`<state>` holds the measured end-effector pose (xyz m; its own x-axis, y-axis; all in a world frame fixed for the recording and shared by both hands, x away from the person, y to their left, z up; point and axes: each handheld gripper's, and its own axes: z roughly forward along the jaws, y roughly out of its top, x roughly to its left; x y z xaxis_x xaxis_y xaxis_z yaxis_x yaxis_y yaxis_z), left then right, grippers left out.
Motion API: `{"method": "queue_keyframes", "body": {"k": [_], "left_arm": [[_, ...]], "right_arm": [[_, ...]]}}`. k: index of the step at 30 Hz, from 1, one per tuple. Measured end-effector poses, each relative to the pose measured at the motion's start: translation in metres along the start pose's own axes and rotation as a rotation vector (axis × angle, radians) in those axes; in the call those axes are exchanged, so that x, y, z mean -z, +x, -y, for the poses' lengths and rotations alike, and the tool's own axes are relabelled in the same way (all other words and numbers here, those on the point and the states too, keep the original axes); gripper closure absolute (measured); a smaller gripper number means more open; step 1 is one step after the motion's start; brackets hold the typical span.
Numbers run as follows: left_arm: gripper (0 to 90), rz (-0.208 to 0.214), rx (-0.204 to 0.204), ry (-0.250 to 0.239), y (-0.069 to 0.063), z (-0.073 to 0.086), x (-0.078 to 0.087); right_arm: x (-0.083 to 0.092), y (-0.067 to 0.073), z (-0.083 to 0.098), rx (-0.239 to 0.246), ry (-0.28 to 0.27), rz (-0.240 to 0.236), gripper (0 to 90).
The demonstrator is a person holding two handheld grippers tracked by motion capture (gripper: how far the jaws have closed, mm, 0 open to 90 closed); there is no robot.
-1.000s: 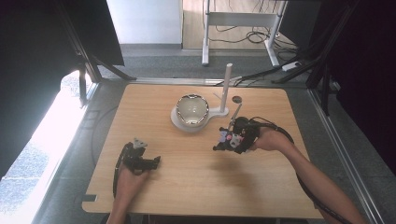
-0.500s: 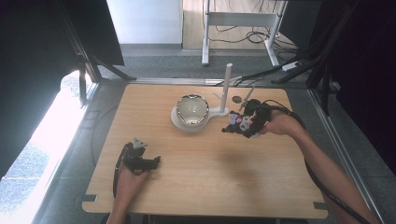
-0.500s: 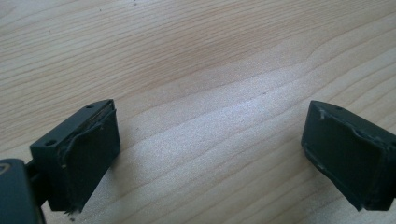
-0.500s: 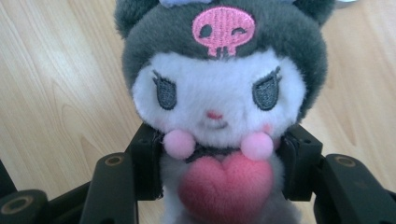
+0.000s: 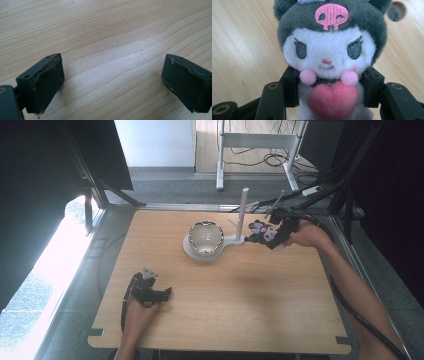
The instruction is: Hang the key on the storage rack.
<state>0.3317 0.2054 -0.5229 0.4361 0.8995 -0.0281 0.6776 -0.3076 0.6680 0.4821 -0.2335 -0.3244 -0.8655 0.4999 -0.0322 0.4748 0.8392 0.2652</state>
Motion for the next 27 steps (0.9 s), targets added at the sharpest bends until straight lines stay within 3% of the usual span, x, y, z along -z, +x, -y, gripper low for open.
{"method": "queue_keyframes", "body": {"k": [11,27], "left_arm": [[4.3,0.0,0.0,0.0,0.0,0.0,0.0],[4.3,0.001,0.001,0.002,0.0,0.0,0.0]], "right_arm": [[0.022,-0.027,-0.008,-0.051,-0.02,0.066,44.3],[0.046,-0.052,-0.032,-0.093,-0.058,0.118,44.5]]}}
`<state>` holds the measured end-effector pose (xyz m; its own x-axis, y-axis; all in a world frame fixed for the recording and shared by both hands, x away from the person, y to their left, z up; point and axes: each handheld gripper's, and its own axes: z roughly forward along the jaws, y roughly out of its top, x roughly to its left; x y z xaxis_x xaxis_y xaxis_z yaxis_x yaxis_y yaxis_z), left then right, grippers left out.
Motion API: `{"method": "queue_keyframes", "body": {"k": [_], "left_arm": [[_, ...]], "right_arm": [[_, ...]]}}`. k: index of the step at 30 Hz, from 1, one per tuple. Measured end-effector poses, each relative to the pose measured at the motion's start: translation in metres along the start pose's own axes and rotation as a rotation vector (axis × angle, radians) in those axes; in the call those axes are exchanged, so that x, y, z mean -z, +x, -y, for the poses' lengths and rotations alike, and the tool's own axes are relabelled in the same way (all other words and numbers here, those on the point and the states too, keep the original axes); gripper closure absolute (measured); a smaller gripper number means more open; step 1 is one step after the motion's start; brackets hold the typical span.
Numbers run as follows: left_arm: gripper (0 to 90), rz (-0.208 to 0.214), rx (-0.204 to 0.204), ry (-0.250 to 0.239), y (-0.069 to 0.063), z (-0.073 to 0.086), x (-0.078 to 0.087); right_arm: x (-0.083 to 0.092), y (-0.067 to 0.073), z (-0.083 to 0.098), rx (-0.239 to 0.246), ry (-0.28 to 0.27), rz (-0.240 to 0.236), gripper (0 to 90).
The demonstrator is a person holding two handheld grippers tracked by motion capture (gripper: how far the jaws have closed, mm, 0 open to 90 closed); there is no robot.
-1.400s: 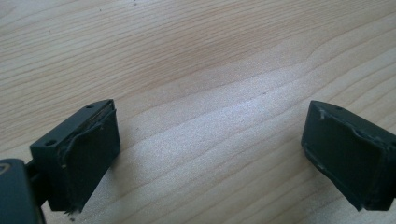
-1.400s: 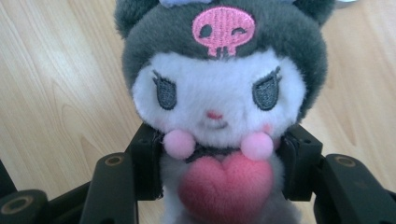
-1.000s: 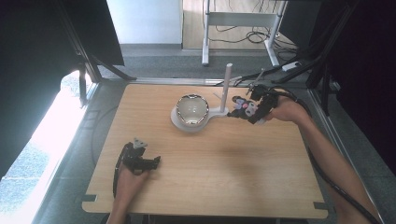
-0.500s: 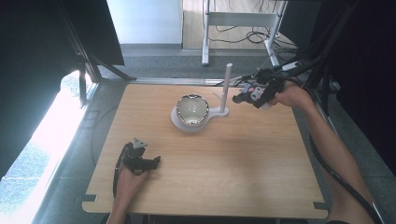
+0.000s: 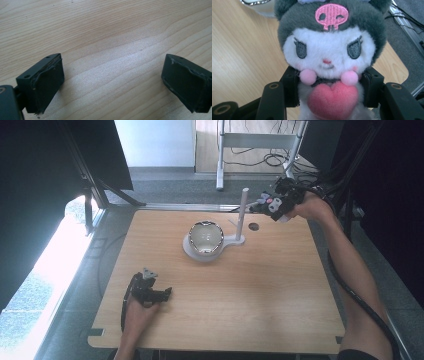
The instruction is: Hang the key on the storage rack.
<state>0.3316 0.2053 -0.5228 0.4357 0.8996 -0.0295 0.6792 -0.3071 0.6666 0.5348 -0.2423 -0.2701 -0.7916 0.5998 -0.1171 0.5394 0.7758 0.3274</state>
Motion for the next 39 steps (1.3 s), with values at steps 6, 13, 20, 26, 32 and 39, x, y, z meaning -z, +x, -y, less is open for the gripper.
{"method": "queue_keyframes", "body": {"k": [6,13,20,26,32,39], "left_arm": [[4.3,0.0,0.0,0.0,0.0,0.0,0.0],[4.3,0.001,0.0,0.0,0.0,0.0,0.0],[4.3,-0.001,0.0,0.0,0.0,0.0,0.0],[4.3,-0.001,-0.002,-0.002,0.0,0.0,0.0],[4.3,-0.001,-0.002,-0.002,0.0,0.0,0.0],[4.4,-0.002,-0.001,-0.003,0.0,0.0,0.0]], "right_arm": [[0.0,-0.003,-0.012,-0.003,-0.006,0.017,44.5],[0.0,0.001,-0.024,0.005,-0.021,0.026,44.5],[-0.011,0.013,-0.027,0.015,-0.009,-0.012,44.4],[-0.029,0.022,-0.024,0.022,0.012,-0.052,44.4],[-0.049,0.028,-0.022,0.017,0.025,-0.083,44.2],[-0.073,0.028,-0.014,0.018,0.047,-0.085,43.6]]}}
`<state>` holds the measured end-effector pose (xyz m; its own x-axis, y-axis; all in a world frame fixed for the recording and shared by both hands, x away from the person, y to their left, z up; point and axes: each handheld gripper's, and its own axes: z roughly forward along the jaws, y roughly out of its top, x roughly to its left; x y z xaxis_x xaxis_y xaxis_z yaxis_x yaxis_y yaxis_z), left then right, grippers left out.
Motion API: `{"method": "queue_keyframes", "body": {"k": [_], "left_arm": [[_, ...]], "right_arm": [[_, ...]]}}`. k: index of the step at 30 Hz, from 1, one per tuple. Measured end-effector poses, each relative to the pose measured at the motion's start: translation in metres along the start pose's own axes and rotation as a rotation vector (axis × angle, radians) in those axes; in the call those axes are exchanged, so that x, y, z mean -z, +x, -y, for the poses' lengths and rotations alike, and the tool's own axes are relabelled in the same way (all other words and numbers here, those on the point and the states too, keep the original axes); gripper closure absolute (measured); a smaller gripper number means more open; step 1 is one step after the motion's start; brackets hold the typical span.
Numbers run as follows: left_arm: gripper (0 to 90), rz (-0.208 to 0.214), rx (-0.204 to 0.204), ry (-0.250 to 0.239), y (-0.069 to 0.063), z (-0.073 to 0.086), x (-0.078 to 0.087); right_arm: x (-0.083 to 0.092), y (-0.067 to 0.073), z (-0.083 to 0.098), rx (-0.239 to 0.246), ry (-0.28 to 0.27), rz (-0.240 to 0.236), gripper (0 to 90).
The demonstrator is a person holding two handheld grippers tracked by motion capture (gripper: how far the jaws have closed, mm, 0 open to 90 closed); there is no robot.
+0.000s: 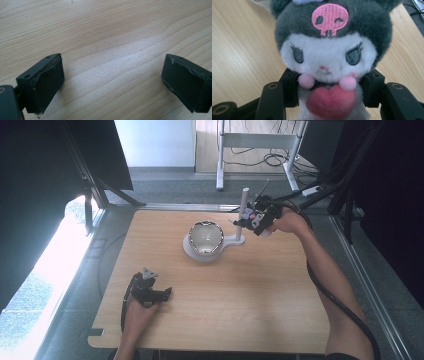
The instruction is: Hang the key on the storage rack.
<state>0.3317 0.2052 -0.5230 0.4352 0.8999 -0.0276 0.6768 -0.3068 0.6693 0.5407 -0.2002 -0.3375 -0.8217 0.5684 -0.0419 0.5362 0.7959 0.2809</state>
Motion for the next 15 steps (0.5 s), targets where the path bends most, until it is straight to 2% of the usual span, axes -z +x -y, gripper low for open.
{"method": "queue_keyframes", "body": {"k": [5,9,15], "left_arm": [[4.4,-0.001,0.0,-0.001,0.0,0.0,0.0],[4.4,-0.001,-0.001,-0.001,0.0,0.0,0.0],[4.4,0.0,0.001,0.0,0.0,0.0,0.0]], "right_arm": [[-0.012,-0.005,0.009,-0.014,0.017,0.015,43.5],[-0.018,-0.009,0.012,-0.026,-0.006,0.038,42.9],[-0.038,-0.002,0.008,-0.008,-0.028,0.045,38.5]]}}
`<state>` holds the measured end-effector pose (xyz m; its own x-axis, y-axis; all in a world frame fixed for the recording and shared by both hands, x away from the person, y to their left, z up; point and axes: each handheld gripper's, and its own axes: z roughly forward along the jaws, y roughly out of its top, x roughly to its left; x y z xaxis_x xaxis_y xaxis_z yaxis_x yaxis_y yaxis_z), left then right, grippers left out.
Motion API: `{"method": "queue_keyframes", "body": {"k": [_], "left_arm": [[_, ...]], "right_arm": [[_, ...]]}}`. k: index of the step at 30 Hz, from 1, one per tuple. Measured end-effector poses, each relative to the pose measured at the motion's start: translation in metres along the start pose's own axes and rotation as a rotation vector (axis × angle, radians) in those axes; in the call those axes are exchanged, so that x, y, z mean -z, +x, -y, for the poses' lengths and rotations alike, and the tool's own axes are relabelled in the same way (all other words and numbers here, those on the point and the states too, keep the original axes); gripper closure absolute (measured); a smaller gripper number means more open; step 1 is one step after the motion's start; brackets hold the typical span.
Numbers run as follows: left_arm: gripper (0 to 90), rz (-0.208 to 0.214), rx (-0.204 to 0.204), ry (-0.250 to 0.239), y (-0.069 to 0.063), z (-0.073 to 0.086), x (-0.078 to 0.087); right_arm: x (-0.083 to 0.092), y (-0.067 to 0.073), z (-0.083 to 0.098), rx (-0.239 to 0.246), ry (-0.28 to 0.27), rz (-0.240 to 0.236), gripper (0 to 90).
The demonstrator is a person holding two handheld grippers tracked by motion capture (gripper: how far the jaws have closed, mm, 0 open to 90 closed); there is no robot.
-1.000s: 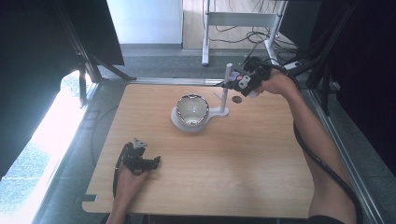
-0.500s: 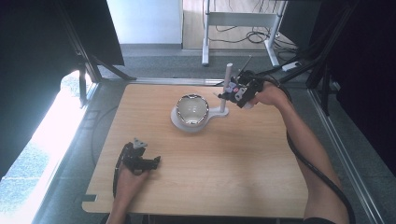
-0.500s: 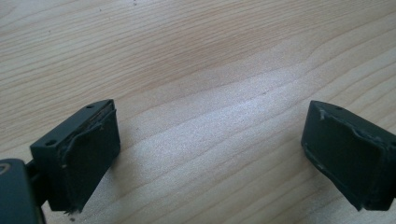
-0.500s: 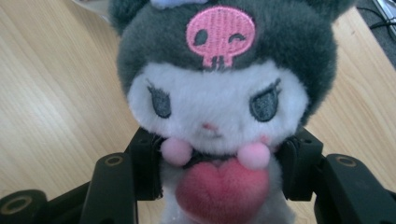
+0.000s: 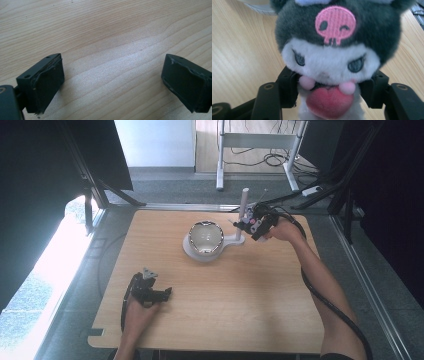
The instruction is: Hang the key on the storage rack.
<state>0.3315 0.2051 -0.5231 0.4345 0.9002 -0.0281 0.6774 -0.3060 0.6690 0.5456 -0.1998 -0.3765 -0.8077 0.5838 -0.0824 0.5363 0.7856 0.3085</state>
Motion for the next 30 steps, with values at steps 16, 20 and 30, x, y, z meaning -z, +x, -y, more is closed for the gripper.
{"method": "queue_keyframes", "body": {"k": [16,20,30], "left_arm": [[4.4,0.001,0.0,-0.001,0.0,0.0,0.0],[4.4,0.001,0.0,-0.001,0.0,0.0,0.0],[4.4,0.002,0.0,-0.001,0.0,0.0,0.0]], "right_arm": [[-0.008,0.013,0.019,0.027,-0.077,0.05,14.7],[-0.008,0.019,0.025,0.039,-0.077,0.037,13.3],[-0.001,0.03,0.037,0.046,-0.086,0.022,12.3]]}}
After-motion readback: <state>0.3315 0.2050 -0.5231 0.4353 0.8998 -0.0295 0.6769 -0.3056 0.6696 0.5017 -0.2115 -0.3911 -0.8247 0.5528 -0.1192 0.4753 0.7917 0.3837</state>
